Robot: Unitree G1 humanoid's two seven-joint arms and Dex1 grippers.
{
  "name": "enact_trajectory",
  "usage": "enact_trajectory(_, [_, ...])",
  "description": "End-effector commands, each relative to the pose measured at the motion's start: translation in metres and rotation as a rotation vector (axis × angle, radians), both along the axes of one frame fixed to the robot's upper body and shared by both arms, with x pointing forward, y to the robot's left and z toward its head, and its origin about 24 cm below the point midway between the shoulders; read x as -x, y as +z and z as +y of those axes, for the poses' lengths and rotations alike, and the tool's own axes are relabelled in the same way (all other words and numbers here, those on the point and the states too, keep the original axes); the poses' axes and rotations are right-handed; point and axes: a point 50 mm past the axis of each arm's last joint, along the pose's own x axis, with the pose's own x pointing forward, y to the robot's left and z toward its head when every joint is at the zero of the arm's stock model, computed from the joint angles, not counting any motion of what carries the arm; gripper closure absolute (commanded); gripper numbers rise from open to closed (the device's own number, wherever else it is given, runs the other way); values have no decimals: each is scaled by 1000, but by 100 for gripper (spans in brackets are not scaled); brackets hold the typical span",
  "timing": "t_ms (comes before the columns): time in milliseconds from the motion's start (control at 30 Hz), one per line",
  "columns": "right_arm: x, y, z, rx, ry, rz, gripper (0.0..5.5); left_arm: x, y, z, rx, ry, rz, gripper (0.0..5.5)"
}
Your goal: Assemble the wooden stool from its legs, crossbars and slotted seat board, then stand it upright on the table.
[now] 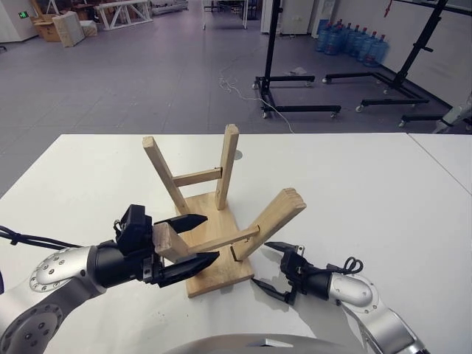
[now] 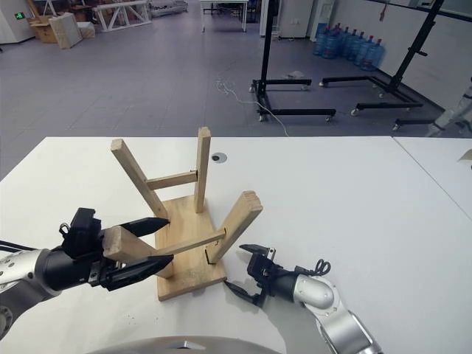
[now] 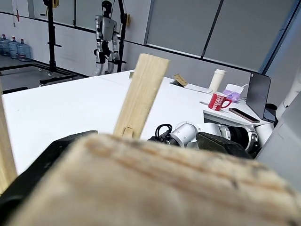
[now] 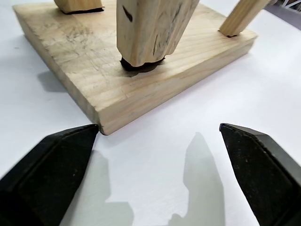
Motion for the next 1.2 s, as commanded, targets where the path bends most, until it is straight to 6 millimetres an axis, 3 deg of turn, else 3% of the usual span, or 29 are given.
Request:
enact_trajectory(33, [-16, 12, -1, -131, -121, -15, 74, -4, -3, -1, -18, 12, 5, 168])
enact_trajectory(167, [-38, 57, 3, -438, -204, -77, 74, -4, -5, -1, -21, 47, 3, 168])
enact_trajectory(300, [-32, 83, 3, -594, -104, -98, 74, -10, -10, 0, -46, 105, -1, 168])
enact_trajectory(600, [-26, 81, -6, -578, -2, -81, 74, -23, -17, 5, -97, 173, -11, 168])
enact_trajectory(700, [-38, 93, -12, -629, -32, -148, 74, -23, -17, 6, -97, 172, -13, 168])
enact_trajectory(900, [-66, 139, -19, -767, -39, -366, 74, -25, -18, 7, -97, 162, -12, 168])
enact_trajectory(1000, [-72, 161, -16, -788, 17, -445, 74, -25, -18, 6, -96, 151, -14, 168])
enact_trajectory(1200, [-68, 167, -7, -710, 186, -436, 74, -25, -19, 7, -96, 149, -10, 168])
